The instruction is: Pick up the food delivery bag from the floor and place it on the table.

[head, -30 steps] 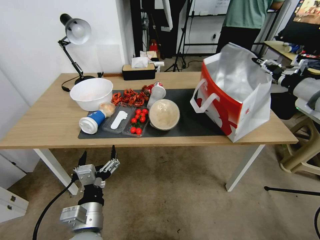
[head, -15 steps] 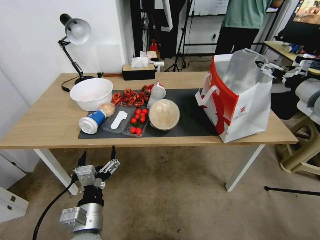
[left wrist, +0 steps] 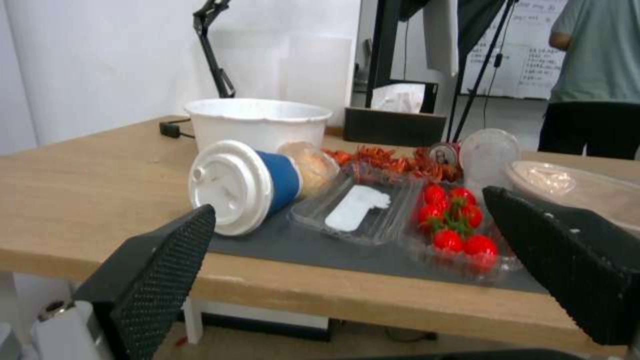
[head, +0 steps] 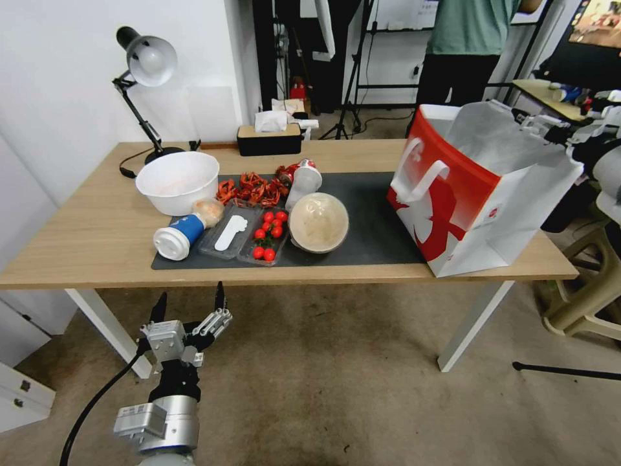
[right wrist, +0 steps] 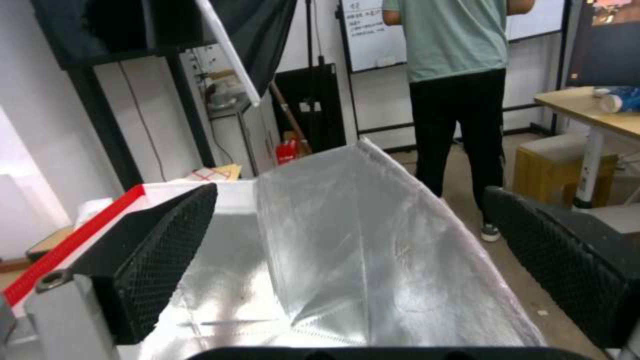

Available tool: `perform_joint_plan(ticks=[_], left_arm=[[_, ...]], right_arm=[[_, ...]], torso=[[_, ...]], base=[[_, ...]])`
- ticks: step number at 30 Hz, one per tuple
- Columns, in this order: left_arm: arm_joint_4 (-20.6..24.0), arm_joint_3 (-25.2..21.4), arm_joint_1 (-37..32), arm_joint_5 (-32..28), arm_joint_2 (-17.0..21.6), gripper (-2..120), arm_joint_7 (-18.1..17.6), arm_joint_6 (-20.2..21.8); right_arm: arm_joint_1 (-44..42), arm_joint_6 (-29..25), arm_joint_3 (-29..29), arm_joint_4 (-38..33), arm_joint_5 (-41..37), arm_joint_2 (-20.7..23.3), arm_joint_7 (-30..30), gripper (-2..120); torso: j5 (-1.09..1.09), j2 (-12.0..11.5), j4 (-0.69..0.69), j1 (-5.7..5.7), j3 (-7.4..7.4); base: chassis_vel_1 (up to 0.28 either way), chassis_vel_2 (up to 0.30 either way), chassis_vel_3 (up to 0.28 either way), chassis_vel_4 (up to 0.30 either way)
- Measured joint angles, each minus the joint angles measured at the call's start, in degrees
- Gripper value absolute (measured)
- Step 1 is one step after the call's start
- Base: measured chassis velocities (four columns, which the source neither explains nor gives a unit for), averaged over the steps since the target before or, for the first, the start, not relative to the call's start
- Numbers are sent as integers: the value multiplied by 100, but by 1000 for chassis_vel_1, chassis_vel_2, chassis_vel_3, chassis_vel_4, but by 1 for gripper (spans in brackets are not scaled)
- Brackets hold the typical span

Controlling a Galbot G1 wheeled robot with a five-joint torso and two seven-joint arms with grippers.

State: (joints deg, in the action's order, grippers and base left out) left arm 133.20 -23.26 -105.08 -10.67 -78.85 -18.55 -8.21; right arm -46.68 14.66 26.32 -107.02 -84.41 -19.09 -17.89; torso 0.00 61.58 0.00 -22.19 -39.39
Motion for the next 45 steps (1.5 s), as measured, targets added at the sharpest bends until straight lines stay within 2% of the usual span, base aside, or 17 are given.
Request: perform_joint_plan(ticks=[10,16,23,27,30,35,38,45], left_arm=[[69,2,-6,-18,12,100,2,2],[90,-4,-9,-23,-4,100,12,1],[118,-6,-31,-19,-29,100,83,-5],[136,-9,-48,-16,-46,100,127,-24],[169,-14,-87,-3,-83,100,202,-77],[169,-35,-115,21,-106,100,274,-107],[168,-36,-140,82,-156,100,342,-131],[116,-23,-166,148,-234,100,432,-135]], right_arm=[[-870,-96,648,-326,151,94,269,100],[-1306,-590,962,-654,278,84,689,100],[-2150,-1033,1510,-1264,510,23,753,100],[-2484,-1313,1579,-1583,733,-111,726,100],[-2836,-1600,1551,-2095,1043,-443,659,100],[-3137,-1766,1461,-2514,1430,-711,569,100],[-3681,-2027,1446,-2827,2091,-1054,530,100],[-4534,-2376,1433,-2989,3016,-1493,353,100]], torso=[[0,0,0,0,0],[0,0,0,0,0],[-1,0,-1,0,0],[-1,0,0,0,0],[0,0,0,0,0],[0,0,0,0,0],[0,0,0,0,0],[0,0,0,0,0]], base=[[0,0,0,0],[0,0,0,0],[0,0,0,0],[0,0,0,0],[0,0,0,0],[0,0,0,0],[0,0,0,0],[0,0,0,0]])
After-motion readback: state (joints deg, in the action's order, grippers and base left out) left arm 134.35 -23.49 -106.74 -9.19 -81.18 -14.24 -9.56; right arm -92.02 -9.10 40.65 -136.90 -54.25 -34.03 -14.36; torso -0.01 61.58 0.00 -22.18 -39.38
